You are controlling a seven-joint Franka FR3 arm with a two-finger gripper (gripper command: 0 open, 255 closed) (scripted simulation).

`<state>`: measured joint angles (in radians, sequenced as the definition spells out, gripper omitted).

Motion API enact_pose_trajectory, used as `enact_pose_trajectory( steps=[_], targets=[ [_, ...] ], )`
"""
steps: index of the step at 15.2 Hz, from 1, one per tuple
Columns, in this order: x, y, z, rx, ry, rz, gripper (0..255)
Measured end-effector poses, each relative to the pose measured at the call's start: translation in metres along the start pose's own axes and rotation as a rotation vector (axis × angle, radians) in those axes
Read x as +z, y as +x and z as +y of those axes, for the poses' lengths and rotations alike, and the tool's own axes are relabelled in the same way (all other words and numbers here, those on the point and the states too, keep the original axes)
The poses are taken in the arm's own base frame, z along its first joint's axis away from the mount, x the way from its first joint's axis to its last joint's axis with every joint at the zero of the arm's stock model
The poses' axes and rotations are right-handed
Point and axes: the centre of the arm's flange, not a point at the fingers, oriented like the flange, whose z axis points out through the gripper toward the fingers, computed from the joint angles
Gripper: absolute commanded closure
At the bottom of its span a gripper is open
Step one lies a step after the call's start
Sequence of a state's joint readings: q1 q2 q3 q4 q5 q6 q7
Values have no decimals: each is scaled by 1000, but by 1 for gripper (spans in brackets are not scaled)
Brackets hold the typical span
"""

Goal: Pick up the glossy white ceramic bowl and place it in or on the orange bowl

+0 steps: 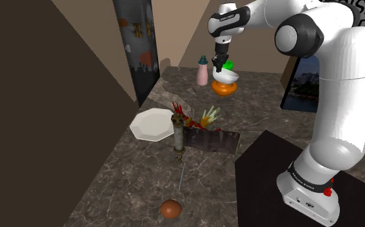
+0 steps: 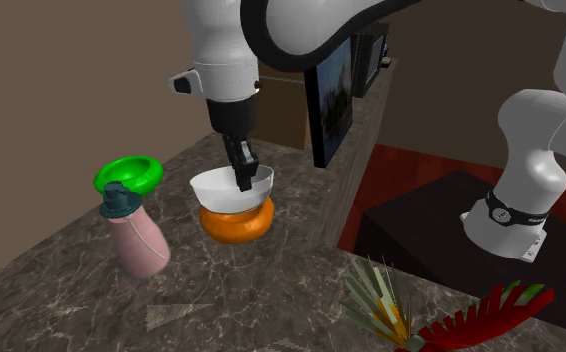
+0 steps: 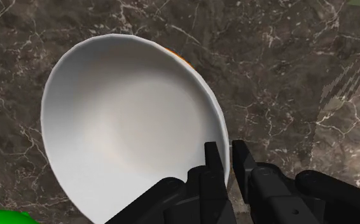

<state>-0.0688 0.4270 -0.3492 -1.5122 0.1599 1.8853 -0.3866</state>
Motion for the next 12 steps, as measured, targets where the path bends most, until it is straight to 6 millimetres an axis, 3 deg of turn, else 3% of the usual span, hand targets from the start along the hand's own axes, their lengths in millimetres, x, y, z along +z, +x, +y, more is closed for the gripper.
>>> enact_pose_trajectory(
  steps=[6, 12],
  targets=[
    [27, 3, -5, -6, 2, 10, 255],
    [35, 3, -6, -11, 3, 17, 255]
  ],
)
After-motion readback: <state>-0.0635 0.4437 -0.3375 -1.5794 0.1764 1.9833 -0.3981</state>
